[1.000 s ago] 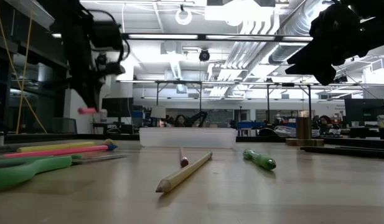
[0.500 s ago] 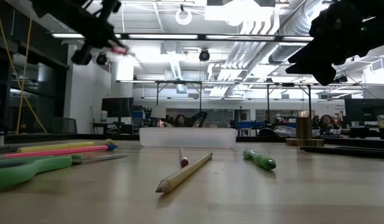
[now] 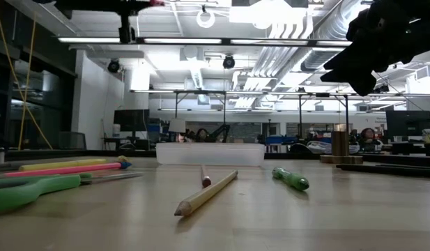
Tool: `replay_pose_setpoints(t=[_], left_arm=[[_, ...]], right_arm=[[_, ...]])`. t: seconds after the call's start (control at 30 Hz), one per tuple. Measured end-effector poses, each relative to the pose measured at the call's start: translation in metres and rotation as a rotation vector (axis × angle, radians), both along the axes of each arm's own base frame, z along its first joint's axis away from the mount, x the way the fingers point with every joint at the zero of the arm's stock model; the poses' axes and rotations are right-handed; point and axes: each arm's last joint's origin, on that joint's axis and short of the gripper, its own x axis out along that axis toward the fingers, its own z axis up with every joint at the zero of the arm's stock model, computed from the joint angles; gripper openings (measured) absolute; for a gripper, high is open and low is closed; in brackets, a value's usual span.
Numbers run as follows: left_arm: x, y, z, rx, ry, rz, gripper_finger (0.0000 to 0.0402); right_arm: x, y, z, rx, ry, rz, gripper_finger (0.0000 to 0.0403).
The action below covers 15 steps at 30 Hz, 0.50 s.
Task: Pick & place school supplies into a supply box
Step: Put the pink pen into the transparent supply box
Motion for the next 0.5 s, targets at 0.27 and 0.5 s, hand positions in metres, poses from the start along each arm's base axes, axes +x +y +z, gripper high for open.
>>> replay_pose_setpoints(t=[0.27,0.5], left_arm=[[-0.002,-0.005,0.021,0.108,-0.189,-0.072,0.0021],[0.003,-0.02,0.031,0.17,-0.297,-0.145,0.0028]], right_arm=[[0.0,0.0,0.0,-0.01,0.002,0.004,0.0128],[0.0,0.0,0.0,-0.01,0.0,0.005,0.0128]])
